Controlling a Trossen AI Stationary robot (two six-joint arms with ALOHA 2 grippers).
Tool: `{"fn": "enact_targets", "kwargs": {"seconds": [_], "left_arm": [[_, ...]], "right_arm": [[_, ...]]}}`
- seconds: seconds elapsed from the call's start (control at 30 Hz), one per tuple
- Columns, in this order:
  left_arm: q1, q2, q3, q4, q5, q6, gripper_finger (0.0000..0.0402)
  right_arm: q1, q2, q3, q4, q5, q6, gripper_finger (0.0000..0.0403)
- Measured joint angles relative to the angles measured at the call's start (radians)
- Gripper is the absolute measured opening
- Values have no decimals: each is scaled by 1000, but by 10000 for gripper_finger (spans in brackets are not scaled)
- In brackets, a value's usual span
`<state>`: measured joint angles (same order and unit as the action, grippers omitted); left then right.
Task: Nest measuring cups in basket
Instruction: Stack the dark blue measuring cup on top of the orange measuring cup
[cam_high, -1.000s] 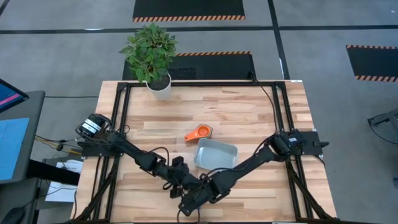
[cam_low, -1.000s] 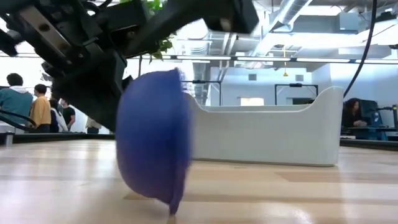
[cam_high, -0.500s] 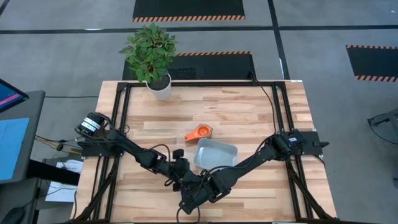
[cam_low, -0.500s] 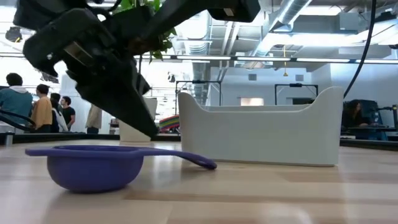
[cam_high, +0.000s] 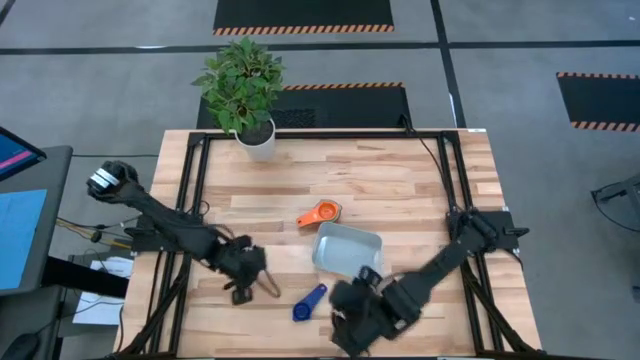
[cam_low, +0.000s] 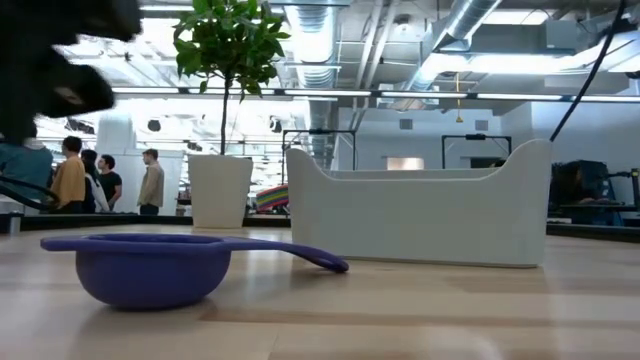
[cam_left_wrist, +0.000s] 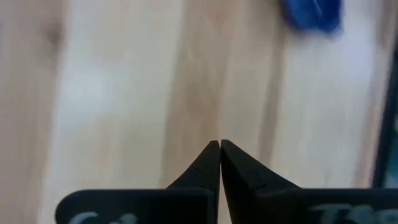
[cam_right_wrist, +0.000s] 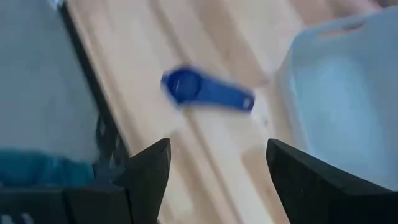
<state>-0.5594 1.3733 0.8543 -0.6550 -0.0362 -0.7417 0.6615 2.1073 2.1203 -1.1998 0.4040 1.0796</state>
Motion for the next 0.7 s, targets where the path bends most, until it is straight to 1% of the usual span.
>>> {"fn": "enact_targets", "kwargs": {"seconds": [0.07, 0.13, 0.2, 0.23, 0.33, 0.4, 0.53, 0.63, 0.7], "left_arm": [[-48, -6, 0, -37, -4, -10, 9], [-82, -6, 0, -48, -40, -17, 18], [-101, 1, 0, -60, -80, -35, 28], [-106, 2, -1, -73, -97, -39, 34], [-109, 14, 0, -72, -131, -41, 51], [-108, 15, -1, -78, -141, -55, 65], [-109, 19, -2, -83, -154, -93, 90], [-109, 20, -2, -92, -172, -107, 107], [-109, 20, -2, -92, -187, -106, 116]], "right_arm": [[35, 10, -2, -13, 37, 18, 290], [55, 42, -9, -1, 71, 12, 290], [59, 72, -17, -18, 70, -11, 290], [55, 98, -15, -26, 64, -47, 290], [30, 172, -14, 17, -20, -175, 290], [5, 222, -14, 50, -82, -195, 290], [-36, 247, -9, 150, -82, -262, 279], [-62, 246, -14, 173, -63, -386, 264], [-77, 252, -12, 251, -69, -483, 255]]}}
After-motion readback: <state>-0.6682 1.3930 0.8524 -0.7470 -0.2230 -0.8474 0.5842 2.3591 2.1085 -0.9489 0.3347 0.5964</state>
